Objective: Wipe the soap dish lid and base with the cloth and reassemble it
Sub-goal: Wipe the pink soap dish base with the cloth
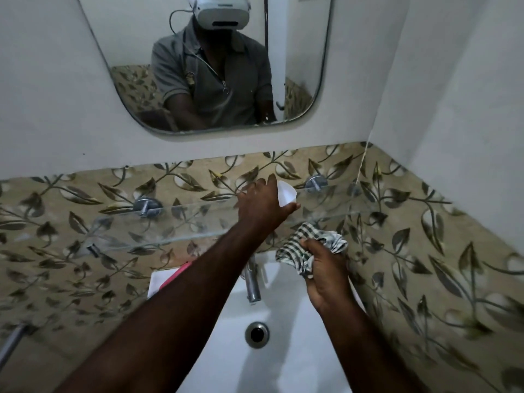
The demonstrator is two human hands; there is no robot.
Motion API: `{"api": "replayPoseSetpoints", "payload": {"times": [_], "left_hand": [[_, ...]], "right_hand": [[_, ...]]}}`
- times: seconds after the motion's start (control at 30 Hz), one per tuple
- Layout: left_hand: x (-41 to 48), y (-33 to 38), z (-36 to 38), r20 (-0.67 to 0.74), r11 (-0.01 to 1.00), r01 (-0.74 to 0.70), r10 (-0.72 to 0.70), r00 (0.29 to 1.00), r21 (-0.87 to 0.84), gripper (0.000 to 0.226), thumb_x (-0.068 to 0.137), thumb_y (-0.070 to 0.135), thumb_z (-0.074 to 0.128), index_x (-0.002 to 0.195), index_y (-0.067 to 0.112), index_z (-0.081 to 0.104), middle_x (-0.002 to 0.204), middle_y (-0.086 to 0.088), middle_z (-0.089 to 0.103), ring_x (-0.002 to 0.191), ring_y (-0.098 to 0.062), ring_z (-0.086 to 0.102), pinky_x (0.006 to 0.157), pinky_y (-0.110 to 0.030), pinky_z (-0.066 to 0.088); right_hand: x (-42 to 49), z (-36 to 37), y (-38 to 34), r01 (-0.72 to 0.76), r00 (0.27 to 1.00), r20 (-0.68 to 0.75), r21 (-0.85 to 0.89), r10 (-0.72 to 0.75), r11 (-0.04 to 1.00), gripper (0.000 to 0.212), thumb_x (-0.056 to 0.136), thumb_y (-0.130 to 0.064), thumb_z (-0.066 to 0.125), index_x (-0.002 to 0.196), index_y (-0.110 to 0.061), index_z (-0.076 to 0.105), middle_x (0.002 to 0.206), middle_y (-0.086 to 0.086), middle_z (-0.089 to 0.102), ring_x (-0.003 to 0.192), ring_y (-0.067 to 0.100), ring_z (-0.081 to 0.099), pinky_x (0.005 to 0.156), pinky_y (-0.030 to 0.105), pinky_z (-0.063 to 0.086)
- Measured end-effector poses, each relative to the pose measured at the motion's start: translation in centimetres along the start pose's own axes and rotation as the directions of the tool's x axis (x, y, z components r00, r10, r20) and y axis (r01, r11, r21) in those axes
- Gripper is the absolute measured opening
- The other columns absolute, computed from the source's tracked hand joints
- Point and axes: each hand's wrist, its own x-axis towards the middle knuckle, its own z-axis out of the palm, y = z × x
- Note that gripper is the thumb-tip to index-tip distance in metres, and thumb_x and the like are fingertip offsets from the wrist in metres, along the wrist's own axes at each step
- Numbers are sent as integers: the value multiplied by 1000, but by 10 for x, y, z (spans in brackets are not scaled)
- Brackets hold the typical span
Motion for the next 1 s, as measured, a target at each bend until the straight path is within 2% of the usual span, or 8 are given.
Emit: {"api": "replayPoseSetpoints", "payload": {"times": [0.2, 0.3, 0.4, 0.57, 0.73, 0.87, 0.93, 1.0], "left_hand": [[-12, 5, -16, -251, 990, -133, 120, 960, -37, 72, 83, 67, 49, 133, 16, 48, 133, -8, 54, 123, -28, 48, 100, -47, 35], [-46, -3, -28, -472, 906, -386, 267, 840, -174, 44, 87, 41, 60, 116, 8, 65, 110, -10, 67, 102, -27, 61, 87, -42, 47], [-100, -26, -20, -549, 818, -507, 302, 779, -271, 21, 87, 19, 64, 96, 2, 72, 88, -11, 70, 81, -25, 63, 71, -32, 49], [-170, -82, 19, -402, 883, -321, 172, 900, -342, 23, 91, 24, 55, 81, 12, 70, 69, -2, 61, 66, -20, 55, 58, -31, 44], [-176, -166, 47, -289, 946, 2, -101, 952, -325, 24, 89, 32, 54, 93, 10, 64, 81, -4, 60, 75, -20, 57, 68, -32, 46], [-172, -237, 85, 17, 951, 269, -270, 963, -150, 77, 76, 51, 63, 133, 2, 46, 120, -19, 58, 110, -38, 55, 90, -45, 48], [-171, -262, 103, 217, 920, 388, -369, 904, -52, 108, 72, 57, 69, 149, 1, 18, 147, -25, 35, 136, -39, 34, 107, -48, 35], [-169, -277, 118, 311, 916, 400, -388, 867, 28, 121, 72, 63, 67, 151, 2, -1, 156, -24, 15, 145, -37, 17, 114, -49, 23]], "right_hand": [[0, -11, 8, -14, 991, 131, -52, 21, 999, 28, 82, 10, 63, 106, -2, 70, 104, 18, 73, 96, 31, 70, 91, 45, 53], [-5, -14, 22, -10, 970, 238, -123, 39, 992, 37, 78, 2, 70, 115, 2, 66, 112, 21, 70, 105, 35, 67, 94, 48, 52], [-12, -8, 44, -33, 951, 296, -185, 88, 982, 28, 81, 5, 65, 109, 7, 64, 100, 21, 71, 91, 33, 68, 75, 44, 56], [-21, 14, 92, -141, 944, 239, -329, 226, 934, 14, 80, 15, 55, 86, 5, 63, 67, 17, 66, 65, 30, 64, 60, 33, 48], [-21, 38, 146, -232, 902, 262, -378, 344, 896, 15, 82, 11, 61, 95, 4, 63, 83, 25, 63, 76, 36, 63, 63, 45, 55], [-13, 43, 176, -226, 915, 200, -462, 349, 858, 20, 82, 14, 59, 86, -4, 67, 82, 20, 64, 79, 35, 63, 72, 55, 51], [-10, 45, 183, -224, 930, 150, -494, 336, 840, 21, 80, 14, 61, 83, -5, 69, 80, 17, 67, 78, 33, 63, 71, 51, 49], [-6, 47, 189, -226, 940, 108, -515, 324, 827, 20, 79, 14, 62, 79, -5, 68, 76, 16, 67, 77, 32, 62, 69, 49, 46]]}}
